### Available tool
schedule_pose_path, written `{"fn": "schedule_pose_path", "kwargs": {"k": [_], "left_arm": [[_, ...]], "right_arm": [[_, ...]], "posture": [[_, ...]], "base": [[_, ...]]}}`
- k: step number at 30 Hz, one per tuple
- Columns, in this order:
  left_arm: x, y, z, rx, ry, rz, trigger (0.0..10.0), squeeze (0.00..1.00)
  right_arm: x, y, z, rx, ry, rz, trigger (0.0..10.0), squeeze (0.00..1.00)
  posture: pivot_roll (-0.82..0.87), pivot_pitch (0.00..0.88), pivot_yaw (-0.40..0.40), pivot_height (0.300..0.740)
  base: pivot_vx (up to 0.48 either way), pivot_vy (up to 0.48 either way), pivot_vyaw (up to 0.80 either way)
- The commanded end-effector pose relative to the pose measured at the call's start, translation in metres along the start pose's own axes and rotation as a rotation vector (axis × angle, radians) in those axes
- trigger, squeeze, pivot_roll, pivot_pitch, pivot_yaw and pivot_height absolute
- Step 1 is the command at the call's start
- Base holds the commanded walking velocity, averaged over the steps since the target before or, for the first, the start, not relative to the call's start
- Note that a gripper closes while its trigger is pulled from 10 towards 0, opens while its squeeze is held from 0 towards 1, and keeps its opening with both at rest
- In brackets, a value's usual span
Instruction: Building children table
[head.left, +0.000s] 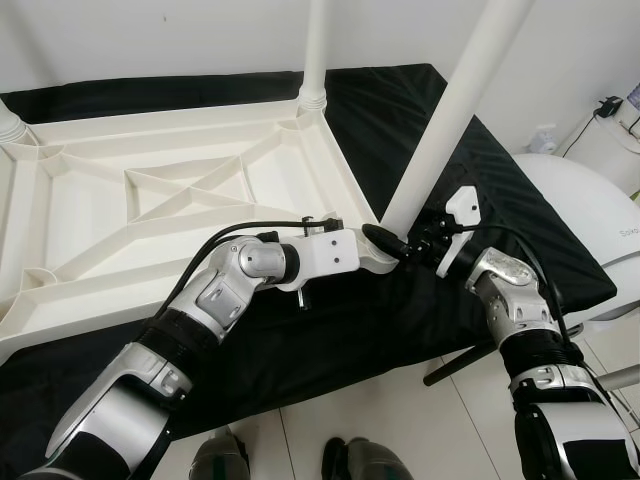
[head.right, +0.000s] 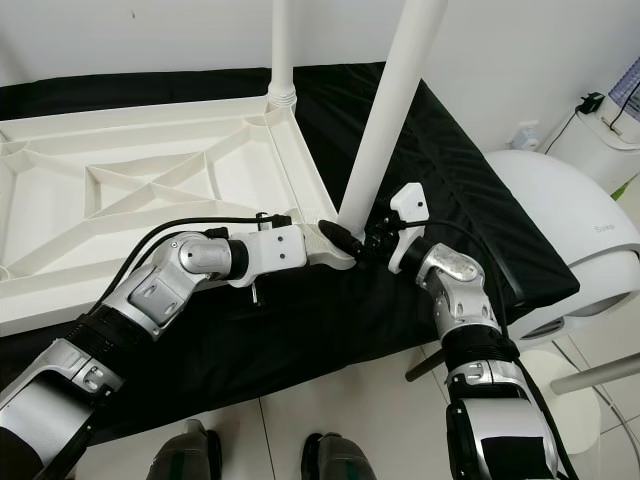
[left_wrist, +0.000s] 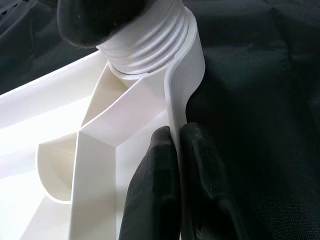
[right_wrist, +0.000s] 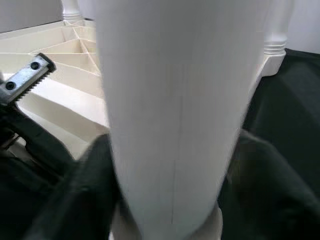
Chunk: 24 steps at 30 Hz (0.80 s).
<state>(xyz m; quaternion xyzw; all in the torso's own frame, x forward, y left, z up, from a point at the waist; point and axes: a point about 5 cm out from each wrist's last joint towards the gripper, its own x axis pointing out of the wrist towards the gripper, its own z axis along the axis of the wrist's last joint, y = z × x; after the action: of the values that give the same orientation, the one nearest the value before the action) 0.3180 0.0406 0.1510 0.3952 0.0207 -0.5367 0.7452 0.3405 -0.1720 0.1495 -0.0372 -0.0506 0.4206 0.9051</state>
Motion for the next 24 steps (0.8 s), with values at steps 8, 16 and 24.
{"fn": "schedule_pose_path", "kwargs": {"k": [8,16,24], "left_arm": [[0.0026,-0.0049,0.0059,0.042,-0.015,-0.055,10.0,0.00],[0.0023,-0.0050,0.0058,0.044,-0.015,-0.057,10.0,0.00],[0.0023,-0.0054,0.0052,0.044,-0.013,-0.057,10.0,0.00]], "right_arm": [[-0.0001,-0.0018,-0.0002,0.004,-0.008,0.004,0.0,0.00],[0.0000,-0.0011,-0.0027,0.015,-0.011,-0.004,10.0,0.00],[0.0021,0.0013,-0.0027,0.031,-0.033,-0.037,10.0,0.00]], "posture": [[-0.01,0.078,-0.048,0.740],[-0.01,0.079,-0.048,0.740],[-0.01,0.075,-0.049,0.740]], "base": [[0.000,0.000,0.00],[0.000,0.000,0.00],[0.000,0.000,0.00]]}}
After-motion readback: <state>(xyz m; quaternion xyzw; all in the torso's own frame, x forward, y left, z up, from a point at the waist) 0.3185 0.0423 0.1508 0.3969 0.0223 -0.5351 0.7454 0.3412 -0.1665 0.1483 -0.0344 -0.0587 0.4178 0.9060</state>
